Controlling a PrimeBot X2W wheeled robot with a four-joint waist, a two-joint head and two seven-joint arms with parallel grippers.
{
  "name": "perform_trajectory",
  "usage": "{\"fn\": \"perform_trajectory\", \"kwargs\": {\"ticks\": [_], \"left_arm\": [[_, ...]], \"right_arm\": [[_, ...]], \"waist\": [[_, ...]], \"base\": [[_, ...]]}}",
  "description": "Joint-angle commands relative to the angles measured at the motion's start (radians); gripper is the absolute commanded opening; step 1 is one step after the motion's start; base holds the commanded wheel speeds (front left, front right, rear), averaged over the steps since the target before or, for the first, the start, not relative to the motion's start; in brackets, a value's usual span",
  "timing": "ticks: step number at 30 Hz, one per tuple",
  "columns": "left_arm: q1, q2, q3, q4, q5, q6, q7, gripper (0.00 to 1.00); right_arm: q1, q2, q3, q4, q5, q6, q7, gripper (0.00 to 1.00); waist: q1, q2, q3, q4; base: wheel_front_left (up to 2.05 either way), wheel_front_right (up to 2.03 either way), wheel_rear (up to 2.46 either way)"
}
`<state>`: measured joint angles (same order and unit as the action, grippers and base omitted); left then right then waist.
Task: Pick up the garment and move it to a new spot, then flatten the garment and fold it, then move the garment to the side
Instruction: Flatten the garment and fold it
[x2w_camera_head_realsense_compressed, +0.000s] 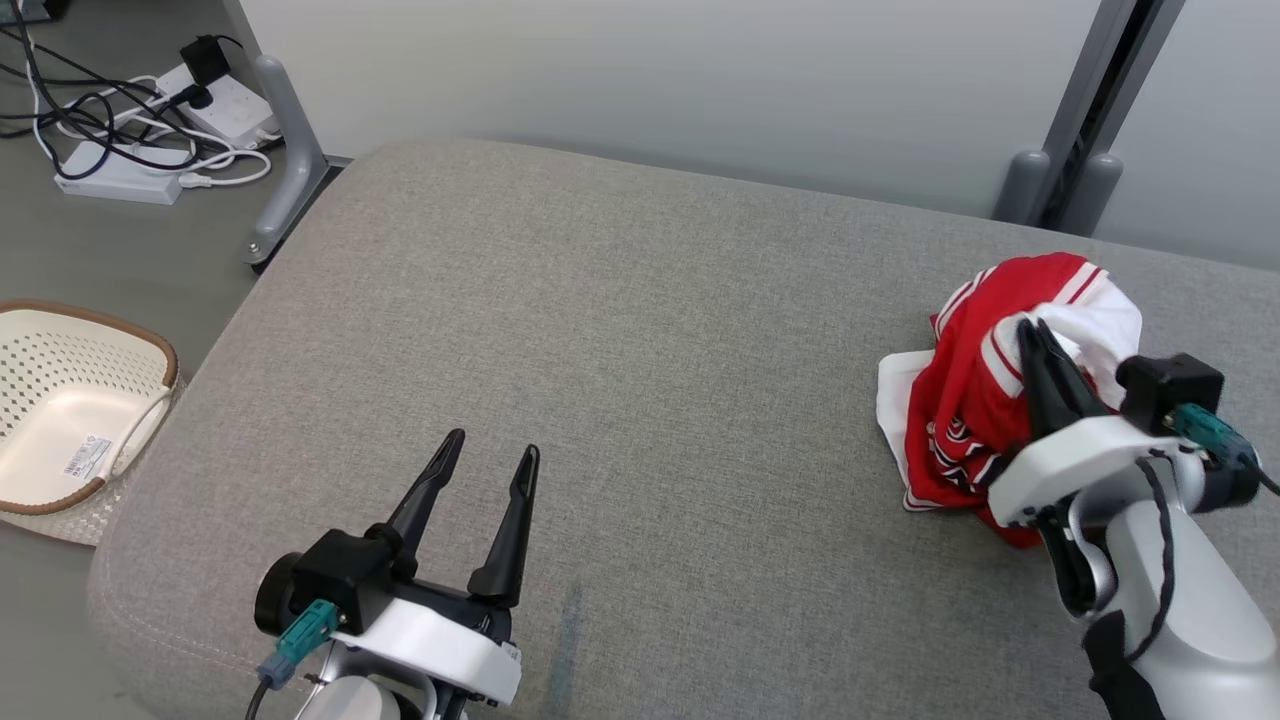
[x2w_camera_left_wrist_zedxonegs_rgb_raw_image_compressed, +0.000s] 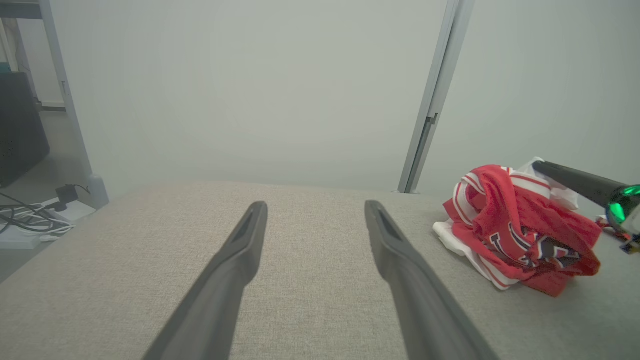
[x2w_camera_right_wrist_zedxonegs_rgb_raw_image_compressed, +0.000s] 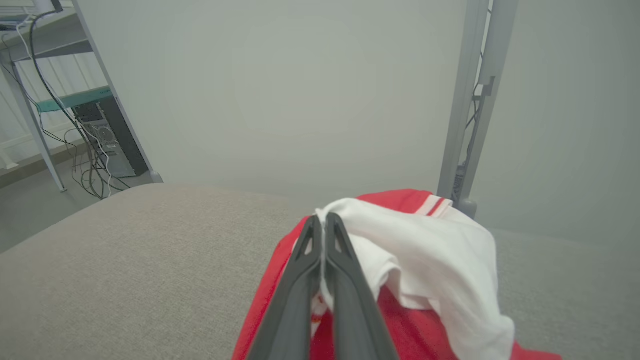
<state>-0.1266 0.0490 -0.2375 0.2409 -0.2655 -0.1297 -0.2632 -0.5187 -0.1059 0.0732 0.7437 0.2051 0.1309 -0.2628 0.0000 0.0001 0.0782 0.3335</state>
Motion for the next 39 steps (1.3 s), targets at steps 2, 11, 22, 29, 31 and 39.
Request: {"fn": "perform_trajectory", "kwargs": {"ticks": [2, 11, 22, 29, 31, 39], "left_arm": [[0.002, 0.003, 0.005, 0.001, -0.008, -0.001, -0.002, 1.00], [0.015, 0.003, 0.005, 0.002, -0.019, -0.001, -0.002, 1.00], [0.027, 0.004, 0.043, -0.003, -0.091, -0.001, -0.002, 1.00], [0.024, 0.004, 0.045, -0.013, -0.093, -0.001, -0.002, 1.00], [0.023, 0.003, 0.045, -0.011, -0.088, -0.001, -0.002, 1.00], [0.004, 0.003, 0.047, -0.011, -0.078, -0.001, -0.002, 1.00]], "right_arm": [[-0.046, 0.011, 0.058, -0.031, 0.037, 0.000, 0.000, 0.00], [-0.254, 0.042, 0.228, -0.154, 0.224, 0.000, 0.000, 0.00], [-0.376, 0.053, 0.010, -0.150, 0.228, 0.000, 0.000, 0.00], [-0.238, 0.017, -0.212, 0.142, 0.082, 0.000, -0.001, 0.00], [-0.182, -0.004, -0.251, 0.193, 0.041, 0.000, -0.002, 0.00], [0.000, -0.067, -0.481, 0.248, -0.115, 0.000, -0.001, 0.00]], "waist": [[0.0000, -0.0001, -0.012, -0.002], [0.0000, -0.0001, -0.034, -0.003], [0.0000, -0.0001, -0.052, -0.008], [0.0000, -0.0001, -0.037, -0.022], [0.0000, -0.0001, -0.030, -0.031], [0.0000, -0.0001, -0.015, -0.075]], "base": [[0.00, 0.00, 0.00], [0.00, 0.00, 0.00], [0.00, 0.00, 0.00], [0.00, 0.00, 0.00], [0.00, 0.00, 0.00], [0.00, 0.00, 0.00]]}}
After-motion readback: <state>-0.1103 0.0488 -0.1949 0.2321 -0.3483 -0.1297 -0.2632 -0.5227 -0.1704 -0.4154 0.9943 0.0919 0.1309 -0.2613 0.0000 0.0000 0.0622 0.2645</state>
